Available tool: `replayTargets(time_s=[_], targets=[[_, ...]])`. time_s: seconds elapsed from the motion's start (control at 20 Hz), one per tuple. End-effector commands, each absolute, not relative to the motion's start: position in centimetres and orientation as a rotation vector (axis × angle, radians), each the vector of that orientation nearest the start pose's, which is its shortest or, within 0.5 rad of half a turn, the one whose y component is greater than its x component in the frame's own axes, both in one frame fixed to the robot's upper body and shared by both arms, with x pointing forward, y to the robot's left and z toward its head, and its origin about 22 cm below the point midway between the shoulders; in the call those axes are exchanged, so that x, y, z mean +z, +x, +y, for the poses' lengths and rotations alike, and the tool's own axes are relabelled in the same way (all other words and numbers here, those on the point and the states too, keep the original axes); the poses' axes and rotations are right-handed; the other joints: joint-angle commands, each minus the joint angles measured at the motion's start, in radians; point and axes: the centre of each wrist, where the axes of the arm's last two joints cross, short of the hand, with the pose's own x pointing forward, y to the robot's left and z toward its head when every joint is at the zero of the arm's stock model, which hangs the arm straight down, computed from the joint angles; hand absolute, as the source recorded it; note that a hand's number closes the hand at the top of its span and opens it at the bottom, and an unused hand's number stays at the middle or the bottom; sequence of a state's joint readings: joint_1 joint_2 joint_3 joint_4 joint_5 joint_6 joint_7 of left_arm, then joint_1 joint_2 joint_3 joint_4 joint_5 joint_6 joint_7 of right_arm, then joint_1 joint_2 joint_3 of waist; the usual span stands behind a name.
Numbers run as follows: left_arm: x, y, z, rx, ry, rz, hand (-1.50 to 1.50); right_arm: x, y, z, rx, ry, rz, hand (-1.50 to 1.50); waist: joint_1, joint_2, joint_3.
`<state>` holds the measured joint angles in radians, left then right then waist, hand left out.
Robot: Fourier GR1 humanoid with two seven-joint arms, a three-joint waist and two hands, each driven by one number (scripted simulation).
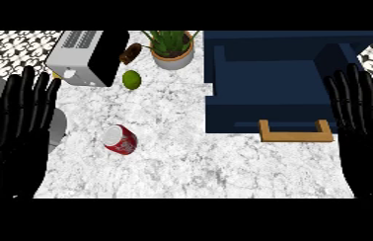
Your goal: Pick up the can, place it into the drawer and close the drawer
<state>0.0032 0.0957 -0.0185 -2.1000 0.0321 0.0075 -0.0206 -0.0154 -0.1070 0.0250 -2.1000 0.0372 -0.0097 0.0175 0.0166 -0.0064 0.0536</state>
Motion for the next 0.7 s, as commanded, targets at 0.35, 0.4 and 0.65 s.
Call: replayTargets(time_s=[0.35, 0.4, 0.65], targets=[[10.7, 20.6, 22.0, -0.879, -0.810, -1.701, -1.50, 10.2, 21.1, -24.3, 0.052, -0.107, -1.876, -1.50, -0.077, 0.028, -0.058], [10.4, 20.6, 22.6, -0.919, -0.865, -1.654, -1.50, 9.5, 21.0, -24.1, 0.036, -0.107, -1.838, -1.50, -0.064, 0.024, -0.058], [11.7, 22.7, 30.9, -1.000, -0.965, -1.581, -1.50, 10.4, 20.7, -25.0, 0.014, -0.126, -1.792, -1.50, -0.030, 0.013, -0.056]])
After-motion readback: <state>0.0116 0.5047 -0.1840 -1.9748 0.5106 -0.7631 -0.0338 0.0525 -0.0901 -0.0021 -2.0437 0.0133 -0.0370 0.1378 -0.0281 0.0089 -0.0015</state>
